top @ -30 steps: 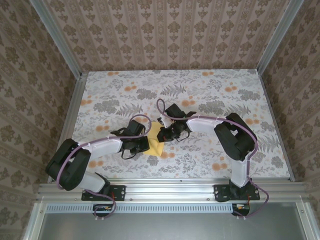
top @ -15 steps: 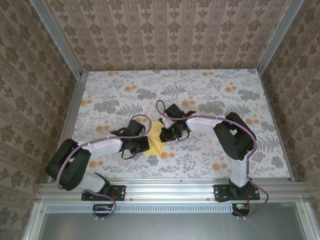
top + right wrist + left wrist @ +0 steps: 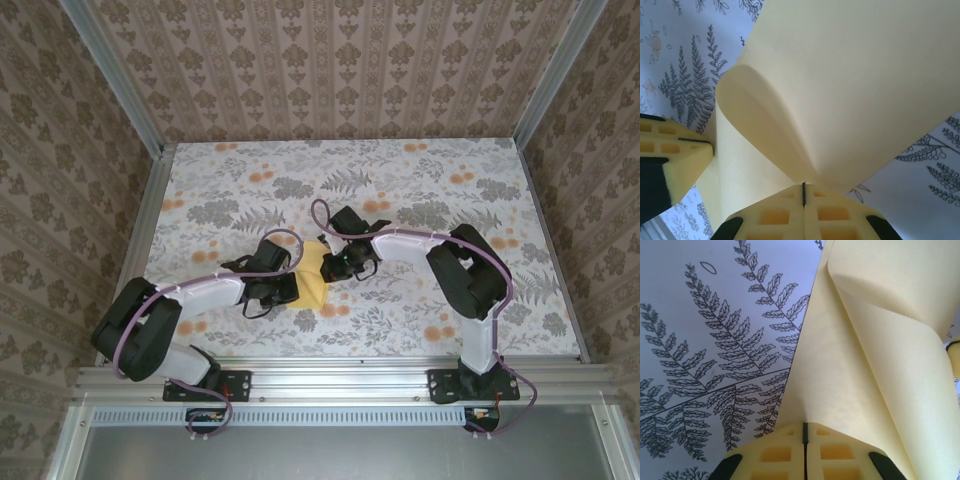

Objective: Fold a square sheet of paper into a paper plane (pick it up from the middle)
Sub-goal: Fold the triangle a second time at the center of the table.

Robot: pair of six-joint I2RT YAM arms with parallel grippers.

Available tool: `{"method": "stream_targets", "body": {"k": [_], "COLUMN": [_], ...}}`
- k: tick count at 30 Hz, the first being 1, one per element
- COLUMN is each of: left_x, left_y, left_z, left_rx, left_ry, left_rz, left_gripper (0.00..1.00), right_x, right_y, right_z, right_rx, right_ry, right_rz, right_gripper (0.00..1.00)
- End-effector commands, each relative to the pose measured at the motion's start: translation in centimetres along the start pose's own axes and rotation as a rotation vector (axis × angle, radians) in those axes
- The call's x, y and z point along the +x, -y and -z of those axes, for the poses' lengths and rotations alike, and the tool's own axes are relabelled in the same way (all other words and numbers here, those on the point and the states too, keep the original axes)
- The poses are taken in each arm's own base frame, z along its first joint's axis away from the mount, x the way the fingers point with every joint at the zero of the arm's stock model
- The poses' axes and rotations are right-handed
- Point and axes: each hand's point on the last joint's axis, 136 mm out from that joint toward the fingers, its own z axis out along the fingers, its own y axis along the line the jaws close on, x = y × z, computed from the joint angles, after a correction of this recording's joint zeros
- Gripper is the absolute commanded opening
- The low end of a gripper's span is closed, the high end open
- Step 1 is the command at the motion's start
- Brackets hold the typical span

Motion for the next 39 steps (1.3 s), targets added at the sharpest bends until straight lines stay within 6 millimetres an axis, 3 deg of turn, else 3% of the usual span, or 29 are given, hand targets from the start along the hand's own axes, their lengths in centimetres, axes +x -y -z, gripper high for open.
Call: {"method": "stream_targets", "body": {"k": [1,5,14,22,39], "left_x": [1.4,0.7,-2.0,-1.7,-0.8], "left_y": [-1.3,-0.1,4.8,5.1,5.8], "left_z": [-0.4,0.2,2.6,1.7,-0.7], "left_rx": [-0.059,-0.02,0.194,0.254,0.254], "left_ry": [-0.064,-0.045,0.08,0.092,0.023], "left_rz": [-0.016,-0.028,-0.028,0.009,0.011], "left_gripper": [0.08,0.09,0.2,0.28,0.2], "right_x": [0.1,0.4,1.1,1.3,1.2], "right_y": [1.0,1.2,0.3,1.0,1.5], "right_z": [-0.2,-0.5,-0.6,-1.2,-1.4], "right_rx": [0.04,0.044,-0.016,0.006,-0.005], "right_ry": [-0.027,-0.04,-0.074,-0.087,-0.092], "right_rz": [-0.002,0.001,0.021,0.007,-0.057], "right_gripper": [0.06,0.06,0.07,0.07,0.12]}}
